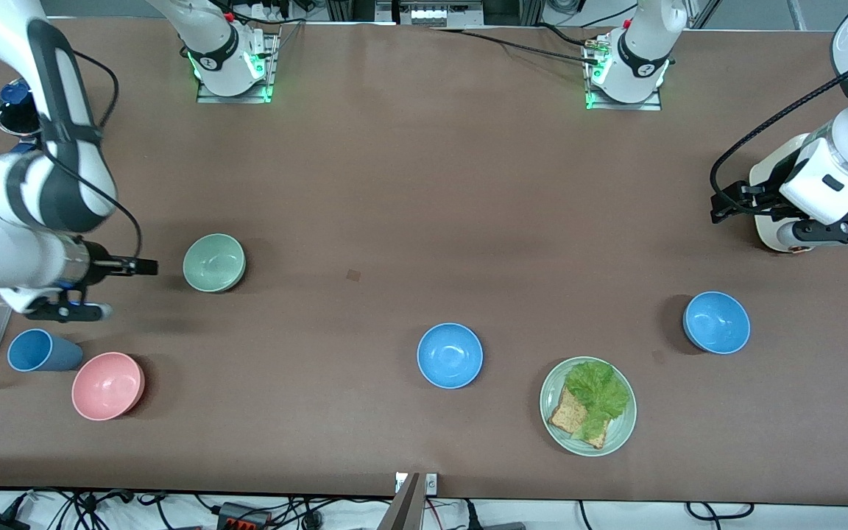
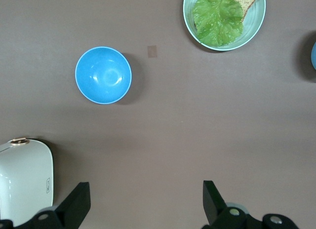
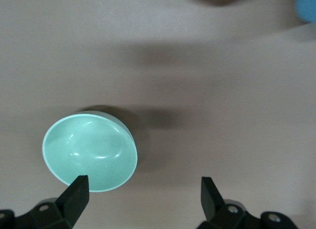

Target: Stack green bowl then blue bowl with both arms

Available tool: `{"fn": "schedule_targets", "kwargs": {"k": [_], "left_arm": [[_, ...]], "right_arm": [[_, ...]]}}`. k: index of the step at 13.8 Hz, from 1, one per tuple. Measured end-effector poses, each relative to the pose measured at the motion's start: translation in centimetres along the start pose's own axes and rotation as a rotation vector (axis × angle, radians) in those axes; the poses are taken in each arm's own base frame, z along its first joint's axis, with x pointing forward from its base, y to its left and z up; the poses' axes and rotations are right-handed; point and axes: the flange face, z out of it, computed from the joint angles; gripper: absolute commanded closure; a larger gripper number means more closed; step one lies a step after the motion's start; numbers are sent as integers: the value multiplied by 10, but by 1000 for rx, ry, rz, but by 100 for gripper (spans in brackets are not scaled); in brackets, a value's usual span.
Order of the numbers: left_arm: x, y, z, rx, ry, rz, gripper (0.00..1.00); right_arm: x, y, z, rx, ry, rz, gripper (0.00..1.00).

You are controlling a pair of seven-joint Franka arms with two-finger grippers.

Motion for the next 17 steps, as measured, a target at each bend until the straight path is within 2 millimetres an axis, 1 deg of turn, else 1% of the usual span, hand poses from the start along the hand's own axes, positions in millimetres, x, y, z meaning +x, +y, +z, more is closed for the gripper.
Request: {"fn": "schedule_targets", "kwargs": {"k": [3,5,8,9,10,11,13,14,15,16,17], "left_arm": [[0,0,0,0,0,0,0],[0,0,0,0,0,0,0],[0,0,0,0,-1,0,0],[0,-1,0,0,-1,-1,0],[1,-1,1,0,-3,-2,0],[1,-2,3,0,-6,-3,0],[5,-2,12,1,-23,-4,0],[8,-3,21,1,-38,-5,0],[13,-4,31,2,-55,-6,0],[19,-8,45,7,-75,-8,0],[29,-17,62,20,-94,-13,0]], "right_arm": [[3,-18,29,1,-52,-30,0],[3,-27,50,-1,-88,-43,0],[9,-29,81,-3,-125,-47,0],[11,-30,92,-2,-131,-47,5],[13,-30,100,-2,-137,-47,16],[15,-30,109,-2,-144,-47,30],[16,-30,120,-2,-158,-47,64],[16,-30,123,-2,-162,-47,81],[16,-30,124,-2,-164,-47,96],[16,-29,124,-2,-164,-46,100],[16,-29,123,-2,-164,-46,100]]}}
